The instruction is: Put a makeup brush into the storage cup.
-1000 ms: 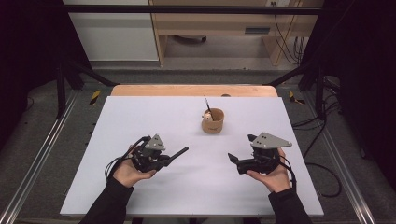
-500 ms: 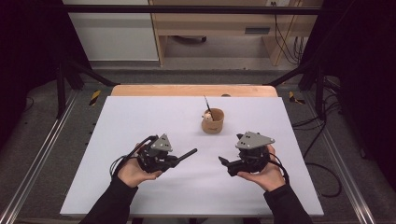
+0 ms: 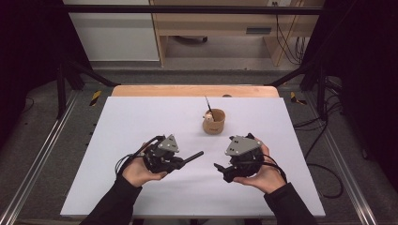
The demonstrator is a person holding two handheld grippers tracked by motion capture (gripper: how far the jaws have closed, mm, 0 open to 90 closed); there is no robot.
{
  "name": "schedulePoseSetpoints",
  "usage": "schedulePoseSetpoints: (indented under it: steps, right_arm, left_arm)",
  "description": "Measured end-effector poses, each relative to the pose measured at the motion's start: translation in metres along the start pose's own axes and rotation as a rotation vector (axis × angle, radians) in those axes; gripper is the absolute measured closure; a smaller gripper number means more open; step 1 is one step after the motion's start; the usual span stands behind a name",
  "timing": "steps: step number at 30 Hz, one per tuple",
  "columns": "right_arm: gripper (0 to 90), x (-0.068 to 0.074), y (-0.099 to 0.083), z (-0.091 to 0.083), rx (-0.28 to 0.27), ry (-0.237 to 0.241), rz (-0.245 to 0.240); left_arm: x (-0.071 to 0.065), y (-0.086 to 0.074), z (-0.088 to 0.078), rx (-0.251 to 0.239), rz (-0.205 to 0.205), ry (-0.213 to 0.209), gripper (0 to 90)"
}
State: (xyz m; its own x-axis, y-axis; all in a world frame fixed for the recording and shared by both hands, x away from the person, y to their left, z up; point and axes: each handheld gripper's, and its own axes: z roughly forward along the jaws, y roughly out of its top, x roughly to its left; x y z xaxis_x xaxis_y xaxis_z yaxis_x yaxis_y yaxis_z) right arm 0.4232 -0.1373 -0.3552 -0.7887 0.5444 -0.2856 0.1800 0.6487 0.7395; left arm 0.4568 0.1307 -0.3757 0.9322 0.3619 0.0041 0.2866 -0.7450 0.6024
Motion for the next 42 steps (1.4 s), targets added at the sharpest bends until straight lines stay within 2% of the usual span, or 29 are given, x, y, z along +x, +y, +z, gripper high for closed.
schedulePoseSetpoints:
  steps: [9, 15, 16, 20, 22, 24, 33, 42]
  right_arm:
    - [8.7, 0.011, 0.006, 0.005, 0.038, 0.066, -0.066]
    - [9.3, 0.016, 0.009, 0.009, 0.038, 0.095, -0.105]
    - [9.6, 0.018, 0.011, 0.012, 0.050, 0.108, -0.128]
    - [10.4, 0.022, 0.013, 0.015, 0.061, 0.123, -0.155]
    - [11.1, 0.024, 0.014, 0.017, 0.071, 0.138, -0.169]
    - [12.5, 0.026, 0.014, 0.020, 0.090, 0.152, -0.202]
    - [16.5, 0.032, 0.016, 0.025, 0.114, 0.166, -0.249]
    - [21.8, 0.037, 0.018, 0.029, 0.132, 0.174, -0.325]
  left_arm:
    - [-0.004, 0.006, 0.007, 0.021, 0.034, -0.021, 78.5]
    - [-0.007, 0.010, 0.009, 0.029, 0.052, -0.043, 78.5]
    - [-0.008, 0.010, 0.010, 0.023, 0.046, -0.046, 78.5]
    - [-0.008, 0.012, 0.011, 0.025, 0.047, -0.049, 78.5]
    - [-0.007, 0.013, 0.011, 0.029, 0.051, -0.066, 78.5]
    - [-0.007, 0.014, 0.012, 0.034, 0.055, -0.072, 78.5]
    - [-0.009, 0.016, 0.011, 0.021, 0.070, -0.100, 78.5]
    - [-0.012, 0.020, 0.011, 0.037, 0.094, -0.120, 78.5]
